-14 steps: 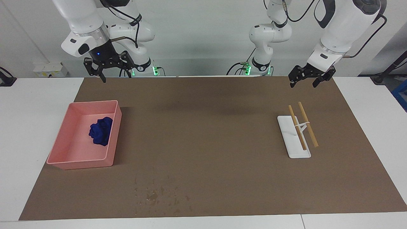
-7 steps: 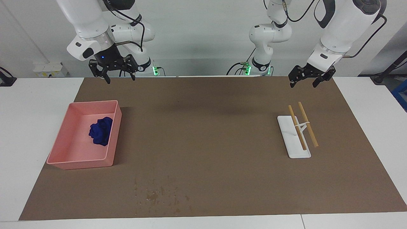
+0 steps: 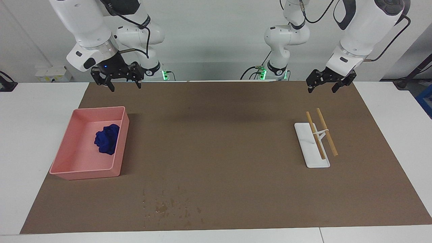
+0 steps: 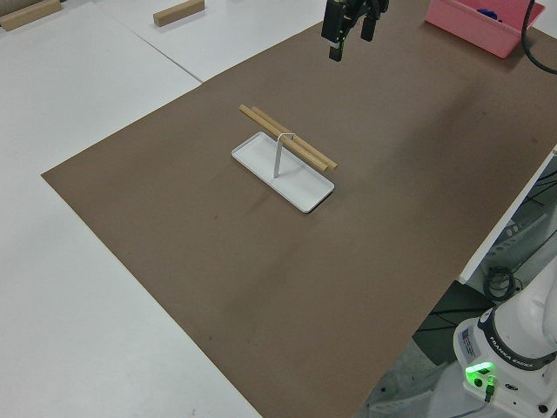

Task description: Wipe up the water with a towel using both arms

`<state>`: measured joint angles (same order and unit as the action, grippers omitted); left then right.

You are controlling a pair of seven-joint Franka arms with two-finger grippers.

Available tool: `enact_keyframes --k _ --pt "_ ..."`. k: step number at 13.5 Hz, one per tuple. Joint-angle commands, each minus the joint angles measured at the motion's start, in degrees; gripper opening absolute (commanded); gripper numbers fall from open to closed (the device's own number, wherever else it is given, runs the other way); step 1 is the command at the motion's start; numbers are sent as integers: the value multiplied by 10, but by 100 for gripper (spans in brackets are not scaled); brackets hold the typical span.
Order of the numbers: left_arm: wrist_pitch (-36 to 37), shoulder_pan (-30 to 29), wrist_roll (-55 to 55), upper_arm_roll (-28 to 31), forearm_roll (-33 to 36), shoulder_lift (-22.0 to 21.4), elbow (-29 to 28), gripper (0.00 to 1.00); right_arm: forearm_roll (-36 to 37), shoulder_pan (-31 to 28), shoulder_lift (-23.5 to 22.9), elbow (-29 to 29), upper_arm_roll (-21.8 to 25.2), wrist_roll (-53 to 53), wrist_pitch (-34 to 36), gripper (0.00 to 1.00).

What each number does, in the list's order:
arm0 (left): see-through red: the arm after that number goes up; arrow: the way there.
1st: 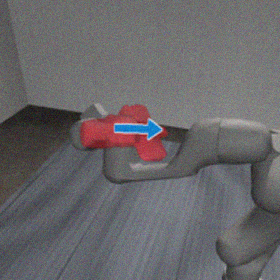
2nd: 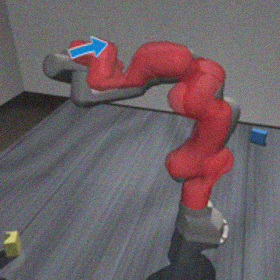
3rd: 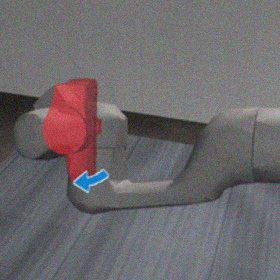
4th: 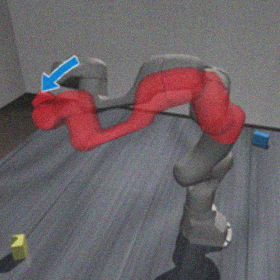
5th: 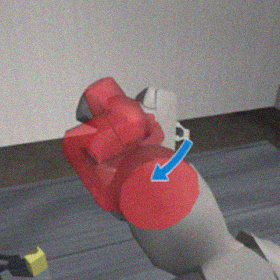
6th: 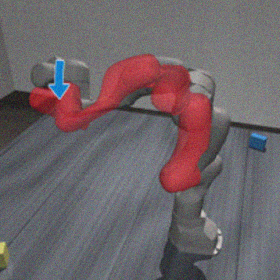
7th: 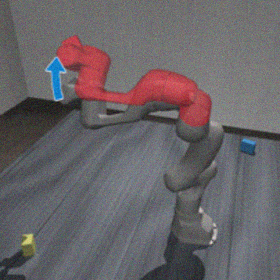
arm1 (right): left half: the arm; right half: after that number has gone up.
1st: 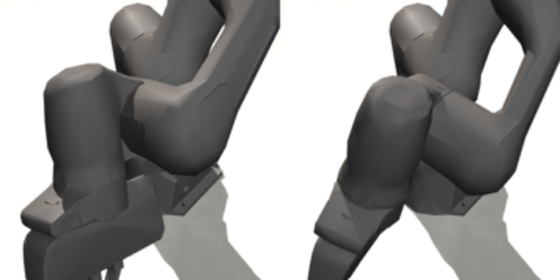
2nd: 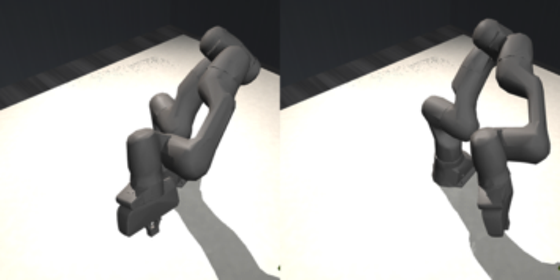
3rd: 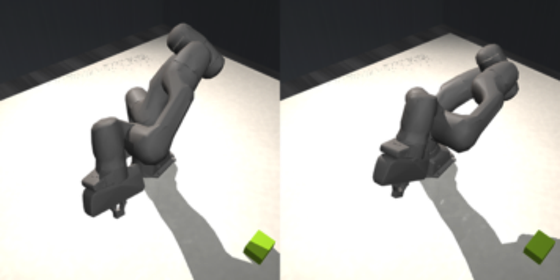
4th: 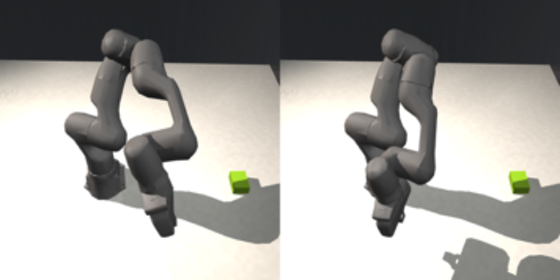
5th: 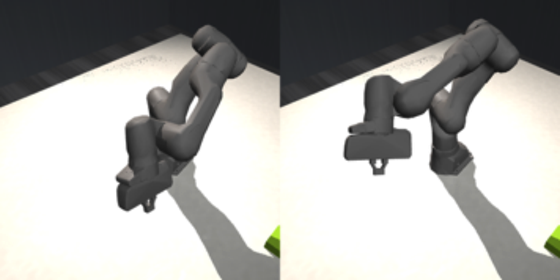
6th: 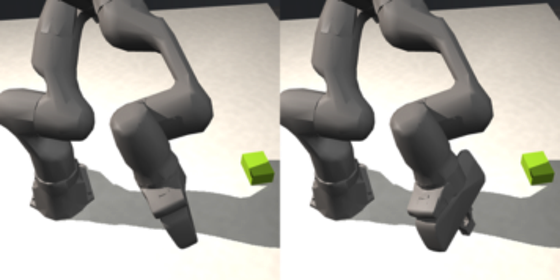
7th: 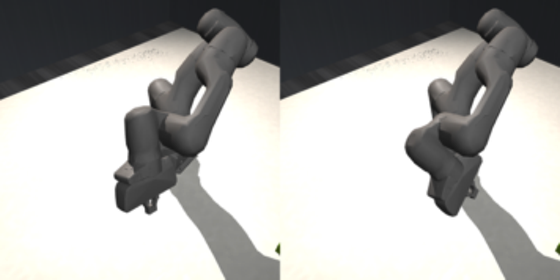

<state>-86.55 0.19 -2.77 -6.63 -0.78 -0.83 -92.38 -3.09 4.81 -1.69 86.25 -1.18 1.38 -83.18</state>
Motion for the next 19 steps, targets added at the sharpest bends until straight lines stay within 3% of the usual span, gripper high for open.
enact_keyframes --k 1,8,10,19 --pt "3 -7 6 -2 -4 -13 -11 100 -2 -5 -5 -9 -5 3 13 100" --pt "3 -7 7 -2 -4 -13 -11 100 -5 -32 -1 6 -8 -21 9 100" --pt "4 -7 7 -2 -4 -13 -11 100 -5 -63 0 6 -46 -20 9 100" --pt "3 -7 7 -2 -4 -13 -11 100 -1 -61 0 6 -46 -19 4 100"
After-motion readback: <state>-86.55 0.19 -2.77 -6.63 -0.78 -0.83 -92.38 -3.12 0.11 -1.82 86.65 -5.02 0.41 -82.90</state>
